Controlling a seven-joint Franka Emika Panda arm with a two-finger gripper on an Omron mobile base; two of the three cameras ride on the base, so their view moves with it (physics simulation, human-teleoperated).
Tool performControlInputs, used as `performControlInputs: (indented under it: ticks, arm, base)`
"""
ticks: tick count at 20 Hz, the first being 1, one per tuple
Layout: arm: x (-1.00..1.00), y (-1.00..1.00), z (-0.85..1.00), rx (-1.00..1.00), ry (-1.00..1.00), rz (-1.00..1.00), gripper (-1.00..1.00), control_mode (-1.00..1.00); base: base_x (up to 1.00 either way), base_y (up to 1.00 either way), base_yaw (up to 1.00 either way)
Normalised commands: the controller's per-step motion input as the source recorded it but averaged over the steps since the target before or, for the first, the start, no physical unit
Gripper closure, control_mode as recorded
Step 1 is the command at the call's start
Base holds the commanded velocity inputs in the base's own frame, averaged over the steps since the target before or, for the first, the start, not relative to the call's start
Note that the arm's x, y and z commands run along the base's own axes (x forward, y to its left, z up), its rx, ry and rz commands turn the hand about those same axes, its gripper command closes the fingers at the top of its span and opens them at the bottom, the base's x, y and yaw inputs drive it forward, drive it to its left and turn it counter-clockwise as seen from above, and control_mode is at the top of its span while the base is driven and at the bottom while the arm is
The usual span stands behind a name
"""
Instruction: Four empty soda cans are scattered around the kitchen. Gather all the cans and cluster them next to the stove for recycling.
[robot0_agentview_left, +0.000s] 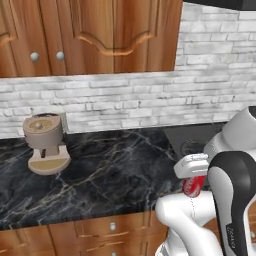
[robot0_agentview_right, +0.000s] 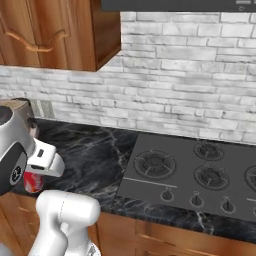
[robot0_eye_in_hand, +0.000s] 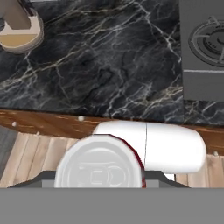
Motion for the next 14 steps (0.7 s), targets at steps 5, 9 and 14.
performControlInputs:
  ticks: [5, 9, 14]
  arm:
    - [0.00, 0.00, 0.00, 0.00, 0.00, 0.00, 1.00, 1.00]
    - [0.55, 0.00, -0.05, 0.00, 0.01, -0.15, 1.00, -1.00]
    - [0.35, -0.02, -0.05, 0.00, 0.00, -0.04, 1.00, -1.00]
  base:
    - [0.50, 0.00, -0.19]
    - [0.00, 0.00, 0.00]
    - [0.00, 0.00, 0.00]
